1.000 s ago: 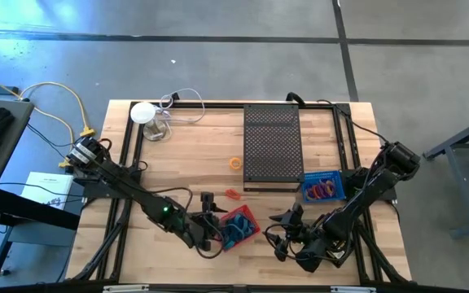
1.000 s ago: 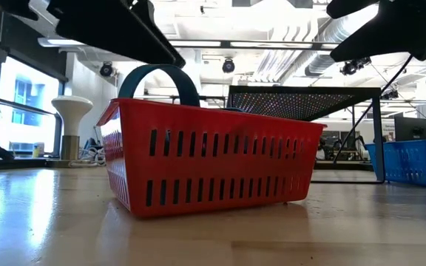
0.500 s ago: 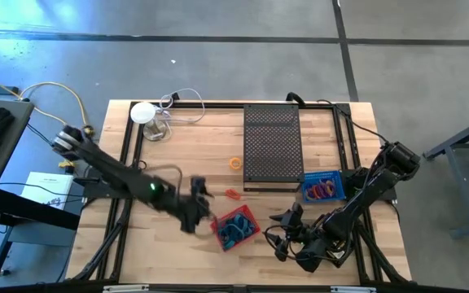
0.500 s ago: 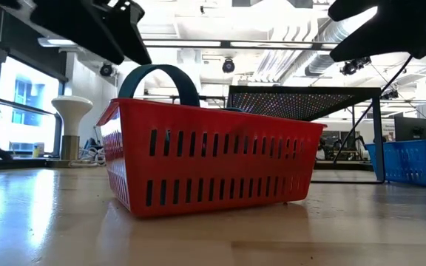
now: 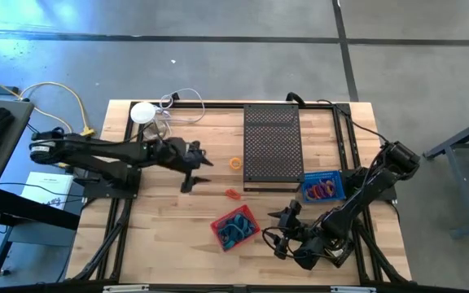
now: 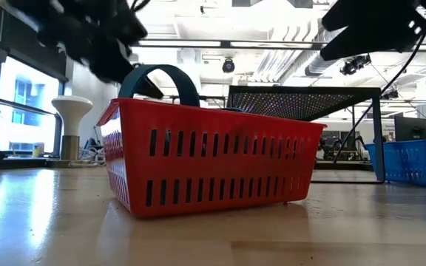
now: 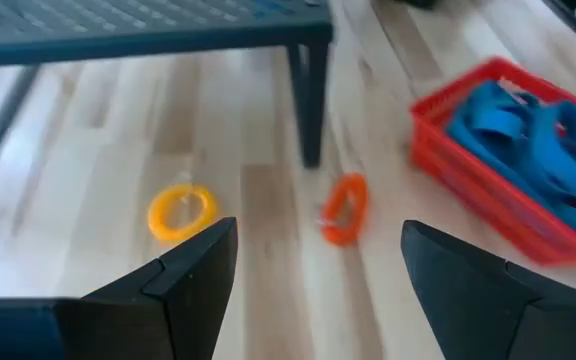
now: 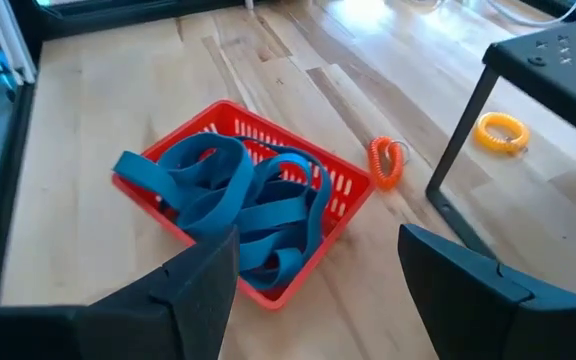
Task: Pick & Place Office Desk Supplies
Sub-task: Put the yellow spring keychain into the blue basket
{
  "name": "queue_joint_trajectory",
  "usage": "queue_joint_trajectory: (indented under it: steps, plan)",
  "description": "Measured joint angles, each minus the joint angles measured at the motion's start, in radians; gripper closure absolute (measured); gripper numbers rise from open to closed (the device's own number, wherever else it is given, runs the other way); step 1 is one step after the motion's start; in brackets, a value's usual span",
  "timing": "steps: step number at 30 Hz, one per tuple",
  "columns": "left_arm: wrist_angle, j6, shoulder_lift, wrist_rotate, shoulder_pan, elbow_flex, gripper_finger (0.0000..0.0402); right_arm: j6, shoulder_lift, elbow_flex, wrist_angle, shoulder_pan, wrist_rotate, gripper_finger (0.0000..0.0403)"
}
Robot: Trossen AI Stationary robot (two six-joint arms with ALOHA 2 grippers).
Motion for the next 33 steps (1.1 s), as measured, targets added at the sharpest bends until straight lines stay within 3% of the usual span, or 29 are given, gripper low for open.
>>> queue_joint_trajectory:
  steps: [6, 14, 19, 21, 27, 33]
  plan:
    - [0.254, 0.087, 0.071, -0.024, 0.127, -0.130, 0.0128, -0.073, 0.000, 0.000, 0.000, -0.035, -0.005, 0.0141]
    - [0.413, 0.142, 0.198, 0.012, 0.173, -0.137, 0.0128, -0.183, 0.000, 0.000, 0.000, -0.087, -0.005, 0.0141]
    - [0.517, 0.246, 0.293, -0.152, 0.140, -0.136, 0.0124, -0.212, 0.000, 0.000, 0.000, -0.122, -0.005, 0.0141]
    - [0.536, 0.268, 0.339, -0.168, 0.131, -0.136, 0.0123, -0.212, 0.000, 0.000, 0.000, -0.134, -0.005, 0.0141]
    - [0.686, 0.211, 0.465, -0.157, 0.134, -0.136, 0.0123, -0.245, 0.000, 0.000, 0.000, -0.157, -0.033, 0.0141]
    - [0.867, 0.075, 0.571, 0.015, 0.209, -0.133, 0.0123, -0.264, 0.000, 0.000, -0.001, -0.165, -0.057, 0.0141]
